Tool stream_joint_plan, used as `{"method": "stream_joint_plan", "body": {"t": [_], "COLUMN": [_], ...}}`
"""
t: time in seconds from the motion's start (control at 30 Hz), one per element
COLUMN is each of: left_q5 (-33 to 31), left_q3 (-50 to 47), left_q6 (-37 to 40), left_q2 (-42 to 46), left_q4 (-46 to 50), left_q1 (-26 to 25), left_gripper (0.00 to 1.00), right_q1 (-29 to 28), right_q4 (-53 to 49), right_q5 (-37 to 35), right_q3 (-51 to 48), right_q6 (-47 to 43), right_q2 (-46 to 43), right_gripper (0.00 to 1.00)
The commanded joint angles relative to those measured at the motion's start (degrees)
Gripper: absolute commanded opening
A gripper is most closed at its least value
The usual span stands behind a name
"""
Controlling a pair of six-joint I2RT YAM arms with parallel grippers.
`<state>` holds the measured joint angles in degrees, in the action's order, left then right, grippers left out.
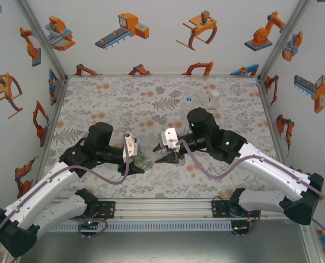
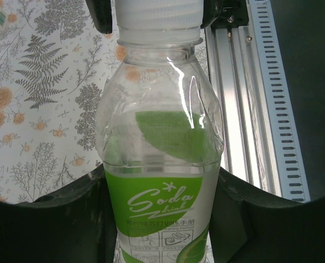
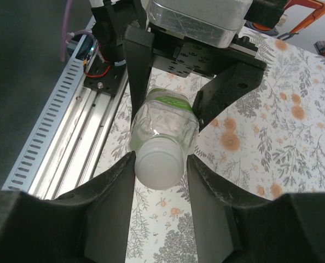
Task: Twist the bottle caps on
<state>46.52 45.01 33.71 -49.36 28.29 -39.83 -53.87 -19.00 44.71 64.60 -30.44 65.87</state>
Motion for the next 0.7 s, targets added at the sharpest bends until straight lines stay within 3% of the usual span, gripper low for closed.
{"method": "stream_joint_plan", "body": {"t": [0.0,0.07,0.27,0.47,0.67], "left_q5": [2.4,2.4,0.5,-5.0,-12.1], "left_q3": [2.0,2.0,1.9,1.3,0.8], "left_q6": [1.3,1.4,1.2,0.4,-0.9], "left_q2": [0.4,0.4,1.0,2.4,3.3], "left_q4": [0.8,0.8,0.8,-0.4,-1.7], "left_q1": [-0.2,-0.2,-0.2,-0.1,0.0], "left_gripper": [0.00,0.00,0.00,0.00,0.00], "right_q1": [-0.5,-0.6,-0.6,-0.6,-0.7], "right_q4": [1.1,1.1,5.2,18.0,21.5], "right_q5": [-1.0,-1.0,-4.5,-11.4,-19.9], "right_q3": [-0.2,-0.1,-1.9,-7.4,-8.6], "right_q6": [0.6,0.7,7.0,27.7,46.3], "right_q2": [-0.8,-0.8,-1.3,-1.8,-0.1], "right_gripper": [0.39,0.34,0.00,0.00,0.00]}}
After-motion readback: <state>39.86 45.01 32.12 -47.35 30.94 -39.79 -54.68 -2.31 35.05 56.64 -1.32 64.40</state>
